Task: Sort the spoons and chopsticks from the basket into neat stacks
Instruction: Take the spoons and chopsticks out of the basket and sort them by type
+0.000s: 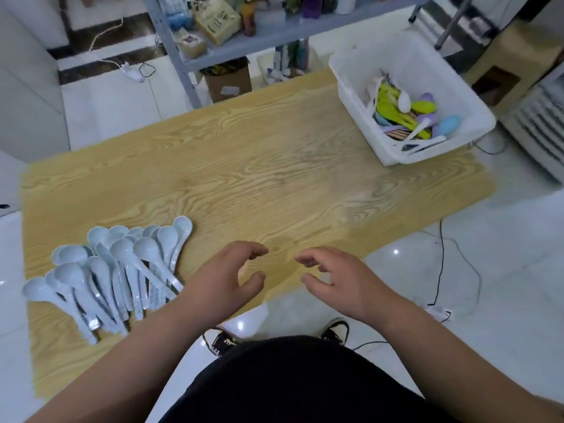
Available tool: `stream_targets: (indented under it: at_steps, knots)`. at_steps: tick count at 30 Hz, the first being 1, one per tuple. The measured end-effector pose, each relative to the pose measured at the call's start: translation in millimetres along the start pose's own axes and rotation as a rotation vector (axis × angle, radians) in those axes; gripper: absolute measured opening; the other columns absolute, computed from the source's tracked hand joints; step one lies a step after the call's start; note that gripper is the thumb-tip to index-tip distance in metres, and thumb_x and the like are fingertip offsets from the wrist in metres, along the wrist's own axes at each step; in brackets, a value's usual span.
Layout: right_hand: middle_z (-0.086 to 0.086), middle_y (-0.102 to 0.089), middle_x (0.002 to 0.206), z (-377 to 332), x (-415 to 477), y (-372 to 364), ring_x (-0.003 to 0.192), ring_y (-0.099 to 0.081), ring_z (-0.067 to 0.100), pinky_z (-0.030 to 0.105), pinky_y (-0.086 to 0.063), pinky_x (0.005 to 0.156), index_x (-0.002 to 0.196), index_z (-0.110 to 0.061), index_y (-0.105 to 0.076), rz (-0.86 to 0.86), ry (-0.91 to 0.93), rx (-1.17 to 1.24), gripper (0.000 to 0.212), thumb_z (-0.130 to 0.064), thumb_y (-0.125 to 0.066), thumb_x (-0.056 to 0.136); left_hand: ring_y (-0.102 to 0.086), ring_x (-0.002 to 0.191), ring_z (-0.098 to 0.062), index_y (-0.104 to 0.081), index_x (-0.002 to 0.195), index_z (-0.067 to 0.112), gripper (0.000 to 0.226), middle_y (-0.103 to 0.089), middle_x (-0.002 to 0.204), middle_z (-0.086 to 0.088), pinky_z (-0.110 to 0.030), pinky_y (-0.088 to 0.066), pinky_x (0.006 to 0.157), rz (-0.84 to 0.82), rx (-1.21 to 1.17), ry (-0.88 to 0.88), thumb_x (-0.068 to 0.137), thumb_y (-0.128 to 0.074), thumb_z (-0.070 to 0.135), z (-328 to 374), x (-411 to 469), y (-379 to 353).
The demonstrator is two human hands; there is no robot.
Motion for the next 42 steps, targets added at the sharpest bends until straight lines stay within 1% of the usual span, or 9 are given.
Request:
stream_targets:
  at_steps: [9, 13, 18, 23, 27, 29, 33, 37, 42]
  knots:
    - [-0.027, -0.058, 0.116, 88, -36, 95, 0.106, -0.05, -0.016, 0.015, -0.044, 0.094, 0.126, -0.035, -0.062, 0.014, -0.042, -0.023, 0.029, -0.038, -0.058, 0.097, -0.053, 0.112, 0.007, -0.061, 0.123, 0.031, 0.035, -0.058, 0.117, 0.026, -0.008, -0.042, 0.09, -0.034, 0.018, -0.002, 0.09, -0.069, 0.021, 101, 71, -67]
    - [-0.025, -0.06, 0.117, 104, -18, 132, 0.106, -0.05, -0.016, 0.016, -0.048, 0.089, 0.124, -0.034, -0.063, 0.026, -0.046, -0.043, 0.027, -0.036, -0.059, 0.097, -0.055, 0.112, 0.003, -0.06, 0.124, 0.031, 0.036, -0.06, 0.118, 0.022, -0.013, -0.044, 0.092, -0.056, -0.003, -0.029, 0.09, -0.068, 0.025, 115, 101, -83]
    - [-0.025, -0.06, 0.116, 119, 8, 186, 0.106, -0.052, -0.012, 0.019, -0.048, 0.091, 0.123, -0.033, -0.064, 0.093, -0.078, -0.092, 0.028, -0.036, -0.061, 0.095, -0.056, 0.11, 0.002, -0.058, 0.124, 0.033, 0.044, -0.059, 0.116, 0.023, -0.023, -0.05, 0.091, -0.13, -0.02, -0.076, 0.084, -0.05, 0.05, 128, 151, -98]
    - [-0.021, -0.062, 0.119, 137, 28, 229, 0.11, -0.053, -0.006, 0.021, -0.048, 0.094, 0.125, -0.033, -0.064, 0.079, -0.063, -0.135, 0.032, -0.038, -0.061, 0.094, -0.054, 0.107, 0.006, -0.058, 0.124, 0.034, 0.036, -0.056, 0.111, 0.026, -0.023, -0.049, 0.09, -0.101, -0.035, -0.102, 0.088, -0.061, 0.037, 153, 208, -104]
    - [-0.022, -0.062, 0.12, 160, 49, 255, 0.107, -0.051, -0.008, 0.019, -0.046, 0.094, 0.127, -0.032, -0.063, 0.022, -0.027, -0.164, 0.033, -0.038, -0.062, 0.095, -0.056, 0.105, 0.003, -0.058, 0.123, 0.032, 0.043, -0.056, 0.109, 0.026, -0.024, -0.05, 0.089, -0.037, -0.031, -0.081, 0.084, -0.052, 0.048, 177, 254, -106]
    - [-0.021, -0.062, 0.122, 174, 64, 268, 0.107, -0.05, -0.008, 0.018, -0.045, 0.094, 0.128, -0.033, -0.062, -0.058, 0.014, -0.2, 0.034, -0.04, -0.061, 0.095, -0.056, 0.104, 0.002, -0.059, 0.123, 0.03, 0.043, -0.058, 0.109, 0.024, -0.027, -0.05, 0.089, 0.011, -0.019, -0.047, 0.084, -0.053, 0.046, 184, 278, -110]
    - [-0.017, -0.063, 0.121, 197, 104, 309, 0.111, -0.054, -0.001, 0.02, -0.044, 0.092, 0.124, -0.032, -0.062, -0.166, 0.151, -0.304, 0.031, -0.039, -0.061, 0.094, -0.057, 0.103, 0.001, -0.06, 0.124, 0.026, 0.035, -0.06, 0.109, 0.018, -0.023, -0.049, 0.091, 0.156, -0.067, 0.103, 0.09, -0.067, 0.022, 199, 315, -117]
    - [-0.017, -0.062, 0.118, 220, 143, 353, 0.11, -0.055, 0.002, 0.031, -0.049, 0.094, 0.12, -0.029, -0.063, -0.245, 0.232, -0.265, 0.027, -0.034, -0.062, 0.094, -0.059, 0.104, 0.003, -0.06, 0.119, 0.032, 0.032, -0.062, 0.109, 0.021, -0.018, -0.048, 0.088, 0.284, -0.137, 0.287, 0.089, -0.065, 0.021, 215, 331, -139]
    - [-0.01, -0.061, 0.121, 247, 183, 384, 0.112, -0.055, 0.009, 0.032, -0.048, 0.088, 0.123, -0.027, -0.063, -0.301, 0.283, -0.374, 0.029, -0.033, -0.06, 0.095, -0.059, 0.103, 0.003, -0.06, 0.119, 0.032, 0.031, -0.063, 0.108, 0.021, -0.019, -0.049, 0.087, 0.306, -0.149, 0.404, 0.09, -0.065, 0.022, 228, 349, -174]
Point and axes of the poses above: each hand's wrist, its own x-axis towards the middle knuckle, its own y-axis out of the back of the hand, z = x × y, the point moved 6 cm from there along x, towards the middle knuckle
